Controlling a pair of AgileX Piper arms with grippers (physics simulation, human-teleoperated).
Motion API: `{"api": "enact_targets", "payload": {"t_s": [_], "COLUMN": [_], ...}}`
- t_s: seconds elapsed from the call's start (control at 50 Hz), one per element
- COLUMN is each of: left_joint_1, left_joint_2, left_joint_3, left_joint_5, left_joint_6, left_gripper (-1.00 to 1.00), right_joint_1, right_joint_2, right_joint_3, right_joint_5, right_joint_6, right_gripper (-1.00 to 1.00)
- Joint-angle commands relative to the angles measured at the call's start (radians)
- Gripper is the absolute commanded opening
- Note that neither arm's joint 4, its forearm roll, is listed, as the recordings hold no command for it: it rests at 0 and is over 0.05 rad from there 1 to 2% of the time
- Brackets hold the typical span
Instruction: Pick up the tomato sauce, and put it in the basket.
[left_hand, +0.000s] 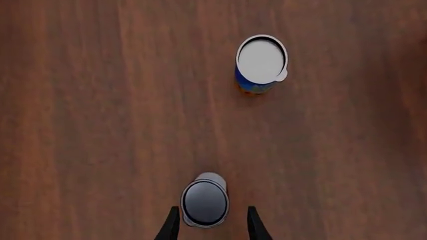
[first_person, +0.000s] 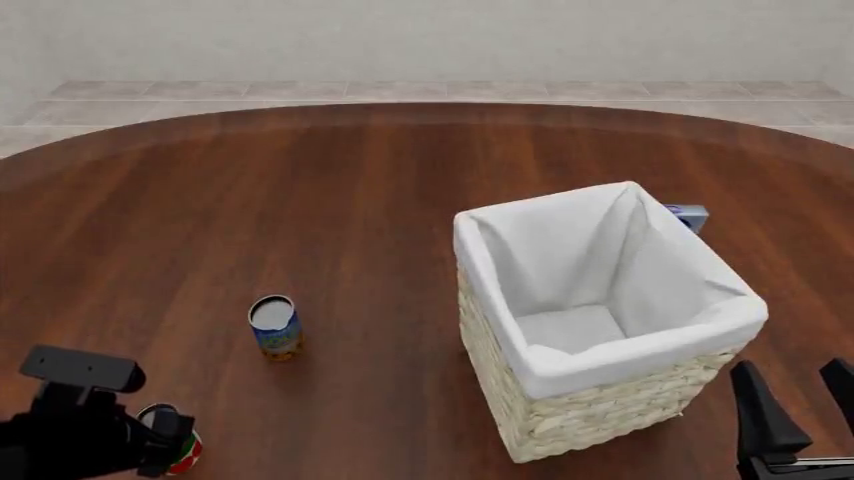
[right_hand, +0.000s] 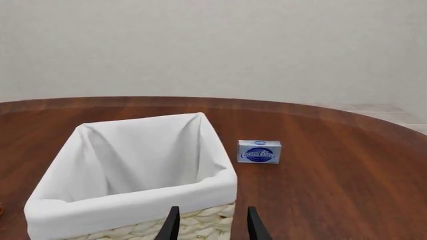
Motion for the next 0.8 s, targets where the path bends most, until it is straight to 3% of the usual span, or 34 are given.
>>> {"api": "enact_targets", "payload": {"t_s": [0.02, 0.8], "left_joint_1": [0.003, 0.032], "left_joint_2": [0.006, 0.105], "left_joint_3": [0.037, 0.091], "left_joint_5": [-0.039, -0.174], "left_joint_6": [-0.007, 0.009], "left_gripper": [1.0, 1.0], "right_joint_1": [0.002, -0.002], "right_joint_2": [0.0, 0.0], "right_joint_3": [0.001, 0.001], "right_joint_5": [0.0, -0.001], "right_joint_6": [-0.001, 0.001], "right_gripper": [1.0, 1.0]}}
